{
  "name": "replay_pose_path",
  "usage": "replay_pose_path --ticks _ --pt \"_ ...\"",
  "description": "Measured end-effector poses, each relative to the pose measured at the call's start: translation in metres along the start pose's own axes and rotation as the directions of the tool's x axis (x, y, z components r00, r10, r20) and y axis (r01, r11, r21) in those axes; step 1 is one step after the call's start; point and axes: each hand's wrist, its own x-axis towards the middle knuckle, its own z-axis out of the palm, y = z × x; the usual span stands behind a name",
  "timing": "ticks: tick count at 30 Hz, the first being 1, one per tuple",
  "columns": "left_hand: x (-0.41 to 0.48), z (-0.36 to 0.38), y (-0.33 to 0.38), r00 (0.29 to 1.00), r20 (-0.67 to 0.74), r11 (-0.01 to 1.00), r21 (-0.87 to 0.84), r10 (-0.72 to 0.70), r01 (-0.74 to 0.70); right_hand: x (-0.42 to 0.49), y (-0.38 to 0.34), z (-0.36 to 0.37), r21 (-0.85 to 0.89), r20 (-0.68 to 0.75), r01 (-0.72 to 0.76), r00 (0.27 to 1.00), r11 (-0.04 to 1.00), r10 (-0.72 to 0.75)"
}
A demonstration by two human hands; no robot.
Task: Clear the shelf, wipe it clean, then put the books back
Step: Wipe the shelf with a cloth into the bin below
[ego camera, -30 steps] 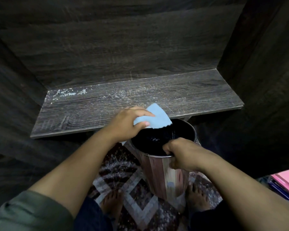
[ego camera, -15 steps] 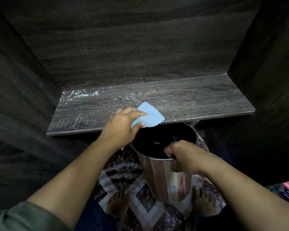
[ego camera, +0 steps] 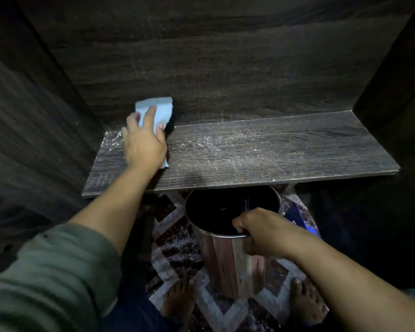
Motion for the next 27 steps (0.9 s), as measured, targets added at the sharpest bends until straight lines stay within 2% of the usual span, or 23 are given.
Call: replay_pose_path --ticks 2,5,9,12,16,19,22,24,26,27 --pt "0.010 0.009 0.001 0.994 0.099 0.987 0.158 -0.044 0.028 0.001 0.000 0.000 -0.003 0.005 0.006 1.000 1.000 -0.006" --pt "0.011 0.023 -0.001 0.981 0.188 0.942 0.335 -0.053 -0.013 0.003 0.005 0.001 0.006 0.001 0.004 1.000 1.000 -0.004" --pt "0.010 0.028 -0.007 0.947 0.310 0.923 0.382 -0.088 -0.039 0.005 0.008 0.006 0.009 -0.001 0.004 1.000 1.000 -0.004" --pt "0.011 0.021 0.001 0.939 0.337 0.901 0.426 -0.075 -0.081 0.004 0.010 0.009 0.013 -0.004 0.012 1.000 1.000 -0.012" --pt "-0.026 0.018 0.024 0.944 0.327 0.947 0.293 0.033 -0.135 0.001 0.014 0.008 0.023 -0.014 0.008 1.000 1.000 -0.008" --pt "-0.060 0.020 0.037 0.965 0.247 0.981 0.144 0.093 -0.132 -0.001 0.014 0.005 0.040 -0.020 0.004 1.000 0.999 -0.003" --pt "-0.043 0.013 0.032 0.996 0.085 0.989 0.144 -0.029 0.016 -0.003 0.015 0.003 0.037 -0.027 0.012 1.000 0.999 -0.011" --pt "-0.027 0.007 0.015 0.990 0.010 0.973 0.187 -0.139 0.135 -0.005 0.018 0.003 0.051 -0.036 0.001 0.999 0.999 0.000" --pt "-0.022 0.003 -0.010 0.975 0.025 0.946 0.247 -0.220 0.208 -0.007 0.022 0.002 0.066 -0.039 -0.017 0.999 0.998 0.019" --pt "-0.024 0.002 -0.021 0.972 0.064 0.939 0.278 -0.227 0.201 -0.008 0.024 0.002 0.068 -0.039 -0.026 0.999 0.997 0.029"
